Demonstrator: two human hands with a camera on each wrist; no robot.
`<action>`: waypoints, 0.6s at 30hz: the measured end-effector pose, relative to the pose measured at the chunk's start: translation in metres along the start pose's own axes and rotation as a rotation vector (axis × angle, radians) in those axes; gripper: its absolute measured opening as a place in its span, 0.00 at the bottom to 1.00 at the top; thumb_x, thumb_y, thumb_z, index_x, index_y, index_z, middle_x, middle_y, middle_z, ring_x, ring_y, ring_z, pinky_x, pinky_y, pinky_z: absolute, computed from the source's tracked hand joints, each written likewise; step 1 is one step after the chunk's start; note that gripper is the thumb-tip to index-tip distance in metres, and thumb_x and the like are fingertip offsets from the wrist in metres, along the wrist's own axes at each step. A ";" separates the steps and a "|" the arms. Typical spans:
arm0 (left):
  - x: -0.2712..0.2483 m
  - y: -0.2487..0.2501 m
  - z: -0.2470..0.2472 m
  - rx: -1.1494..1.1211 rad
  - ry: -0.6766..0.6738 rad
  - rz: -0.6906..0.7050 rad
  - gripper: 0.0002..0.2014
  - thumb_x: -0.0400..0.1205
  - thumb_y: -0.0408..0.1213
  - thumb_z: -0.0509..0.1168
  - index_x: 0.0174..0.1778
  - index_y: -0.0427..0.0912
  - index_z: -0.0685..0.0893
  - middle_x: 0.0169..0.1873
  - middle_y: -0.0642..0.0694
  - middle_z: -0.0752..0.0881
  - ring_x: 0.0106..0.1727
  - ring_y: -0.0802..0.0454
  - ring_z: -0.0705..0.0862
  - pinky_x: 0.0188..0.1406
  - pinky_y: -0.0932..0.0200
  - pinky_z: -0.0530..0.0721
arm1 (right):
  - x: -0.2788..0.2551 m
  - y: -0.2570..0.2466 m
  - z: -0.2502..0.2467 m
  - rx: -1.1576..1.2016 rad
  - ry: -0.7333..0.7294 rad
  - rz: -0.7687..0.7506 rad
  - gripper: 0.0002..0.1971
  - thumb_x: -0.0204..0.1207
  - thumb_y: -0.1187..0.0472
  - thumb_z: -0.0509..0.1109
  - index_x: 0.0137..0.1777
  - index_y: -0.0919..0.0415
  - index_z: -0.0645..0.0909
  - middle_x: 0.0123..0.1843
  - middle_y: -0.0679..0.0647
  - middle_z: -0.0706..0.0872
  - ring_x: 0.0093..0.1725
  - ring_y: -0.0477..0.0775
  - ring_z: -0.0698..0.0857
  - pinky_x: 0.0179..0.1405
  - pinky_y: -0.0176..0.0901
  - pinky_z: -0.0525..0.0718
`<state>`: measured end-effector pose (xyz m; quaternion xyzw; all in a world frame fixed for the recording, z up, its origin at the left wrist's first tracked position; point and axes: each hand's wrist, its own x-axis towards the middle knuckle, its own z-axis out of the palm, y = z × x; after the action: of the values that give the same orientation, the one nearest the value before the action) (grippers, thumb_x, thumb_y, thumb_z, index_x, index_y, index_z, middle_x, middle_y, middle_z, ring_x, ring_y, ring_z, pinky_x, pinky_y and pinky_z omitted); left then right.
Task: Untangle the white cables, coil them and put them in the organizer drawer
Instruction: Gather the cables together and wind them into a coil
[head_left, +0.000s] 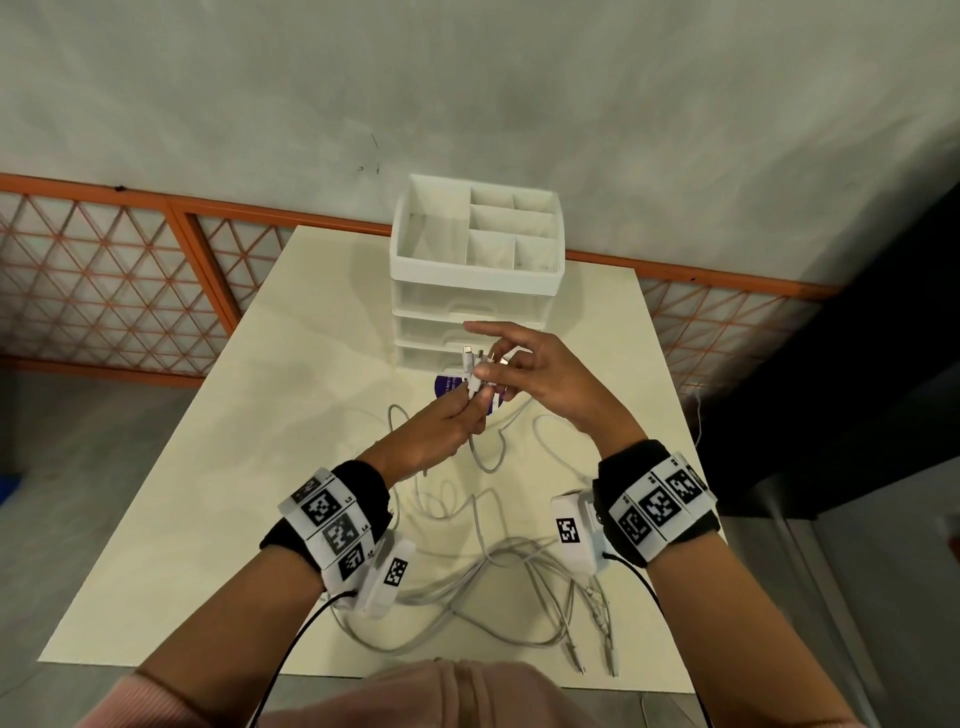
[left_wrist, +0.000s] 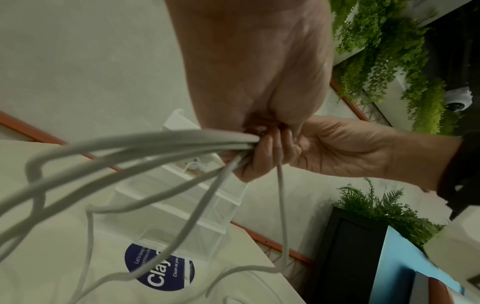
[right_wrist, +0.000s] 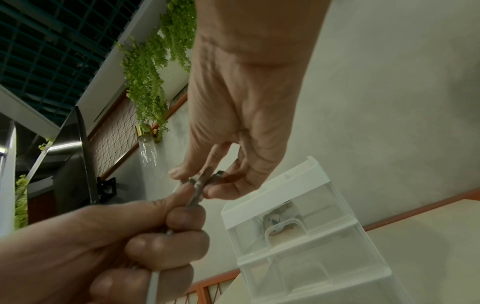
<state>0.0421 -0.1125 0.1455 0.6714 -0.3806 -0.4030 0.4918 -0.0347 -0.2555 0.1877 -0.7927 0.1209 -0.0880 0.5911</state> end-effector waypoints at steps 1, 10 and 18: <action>0.000 -0.001 0.000 0.011 -0.008 -0.016 0.14 0.87 0.53 0.48 0.37 0.57 0.69 0.29 0.56 0.68 0.28 0.61 0.65 0.29 0.66 0.65 | 0.000 0.001 -0.001 -0.013 -0.010 -0.002 0.20 0.75 0.61 0.74 0.67 0.53 0.81 0.45 0.61 0.79 0.39 0.53 0.83 0.40 0.37 0.83; 0.001 -0.003 -0.001 -0.025 -0.069 -0.025 0.15 0.83 0.58 0.53 0.56 0.51 0.71 0.33 0.56 0.70 0.29 0.61 0.68 0.29 0.71 0.68 | -0.002 0.001 -0.011 -0.015 -0.054 0.011 0.09 0.76 0.63 0.72 0.55 0.59 0.81 0.41 0.55 0.81 0.40 0.59 0.84 0.43 0.45 0.85; 0.001 0.014 0.002 0.113 -0.019 -0.032 0.13 0.88 0.48 0.47 0.47 0.48 0.73 0.35 0.56 0.72 0.37 0.64 0.71 0.47 0.73 0.70 | -0.001 0.002 -0.010 -0.088 -0.009 -0.040 0.09 0.82 0.56 0.65 0.55 0.61 0.78 0.40 0.50 0.85 0.39 0.52 0.84 0.39 0.41 0.84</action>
<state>0.0385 -0.1176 0.1589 0.7003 -0.3969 -0.3950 0.4428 -0.0380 -0.2646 0.1886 -0.8206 0.1058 -0.0907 0.5542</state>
